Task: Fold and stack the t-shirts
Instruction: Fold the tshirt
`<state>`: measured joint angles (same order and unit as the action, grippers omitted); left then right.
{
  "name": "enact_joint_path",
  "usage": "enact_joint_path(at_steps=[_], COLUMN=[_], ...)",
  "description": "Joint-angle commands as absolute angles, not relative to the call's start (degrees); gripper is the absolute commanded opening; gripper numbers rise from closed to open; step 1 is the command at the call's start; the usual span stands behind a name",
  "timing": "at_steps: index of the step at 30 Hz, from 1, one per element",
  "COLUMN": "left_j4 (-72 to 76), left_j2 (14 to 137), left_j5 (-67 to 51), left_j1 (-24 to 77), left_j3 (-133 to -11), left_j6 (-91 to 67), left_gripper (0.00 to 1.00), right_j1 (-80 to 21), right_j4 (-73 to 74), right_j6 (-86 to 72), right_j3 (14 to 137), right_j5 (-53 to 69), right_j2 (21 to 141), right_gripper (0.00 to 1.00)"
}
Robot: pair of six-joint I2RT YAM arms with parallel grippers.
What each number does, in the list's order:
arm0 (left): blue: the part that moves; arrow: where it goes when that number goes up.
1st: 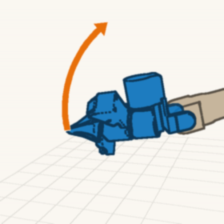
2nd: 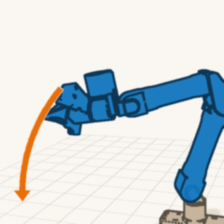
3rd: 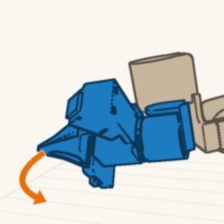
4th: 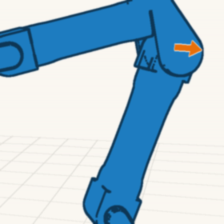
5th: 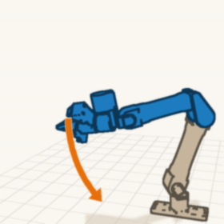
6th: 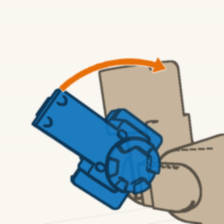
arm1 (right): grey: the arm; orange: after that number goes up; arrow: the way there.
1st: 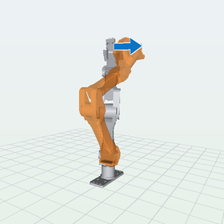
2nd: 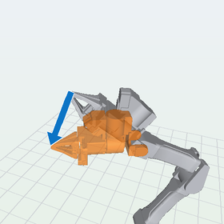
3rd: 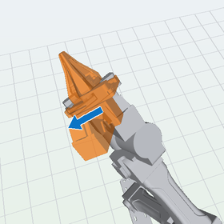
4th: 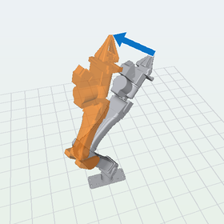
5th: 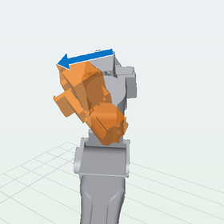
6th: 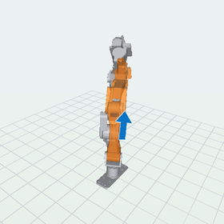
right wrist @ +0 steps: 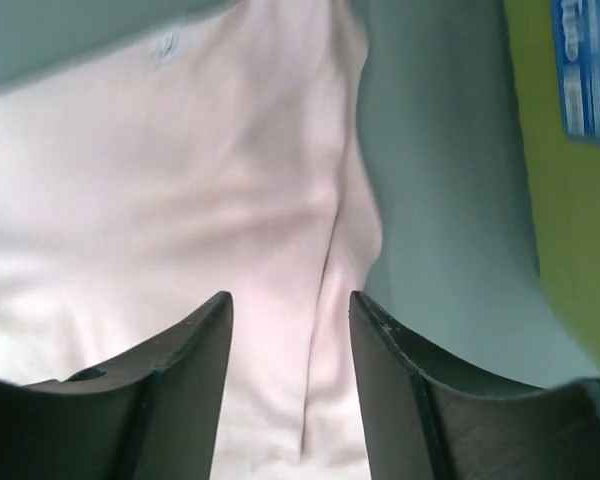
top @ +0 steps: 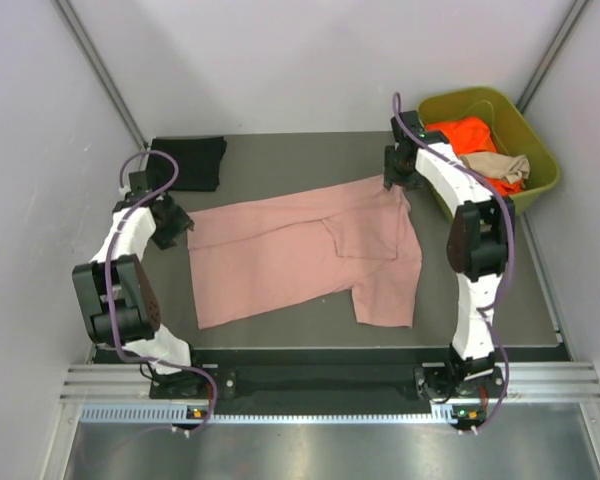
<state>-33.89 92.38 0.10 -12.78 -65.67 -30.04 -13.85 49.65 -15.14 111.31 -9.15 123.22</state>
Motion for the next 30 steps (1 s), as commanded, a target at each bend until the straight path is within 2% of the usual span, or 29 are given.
enact_joint_path(at_steps=[1,7,12,17,21,24,26,30], left_j4=[-34.98,-36.3,-38.32,-42.36,-45.61,-46.85,-47.02,-48.42], left_j2=[85.45,76.48,67.86,58.46,51.69,47.65,45.71,44.12], left_j5=[-4.55,-5.62,-3.96,-5.36,-5.63,-4.75,-5.71,-5.54], left_j1=[-12.13,-5.02,3.58,5.8,5.8,5.71,5.71,5.71], left_j3=[-62.51,-53.72,-48.52,-43.34,-39.64,-36.05,-35.6,-36.64], left_j6=[-30.23,-33.92,-39.1,-42.62,-45.08,-47.98,-48.78,-48.34], left_gripper=[0.61,0.6,0.6,0.6,0.6,0.61,0.61,0.61], right_j1=[-16.52,-21.97,-22.06,-21.54,-20.04,-19.25,-18.99,-18.72], right_j4=[53.0,51.85,48.79,49.66,49.92,47.55,45.45,42.19], right_j6=[-14.33,-13.88,-21.96,-28.28,-32.07,-34.19,-34.36,-34.28], right_j3=[105.23,83.0,60.35,48.8,40.71,35.87,33.68,31.73], right_j5=[-10.73,-6.78,-3.61,-1.94,-0.18,2.11,2.46,3.77], right_j2=[109.73,94.15,75.44,60.59,55.47,53.61,53.79,55.89], right_gripper=[0.51,0.52,0.51,0.45,0.31,0.27,0.28,0.38])
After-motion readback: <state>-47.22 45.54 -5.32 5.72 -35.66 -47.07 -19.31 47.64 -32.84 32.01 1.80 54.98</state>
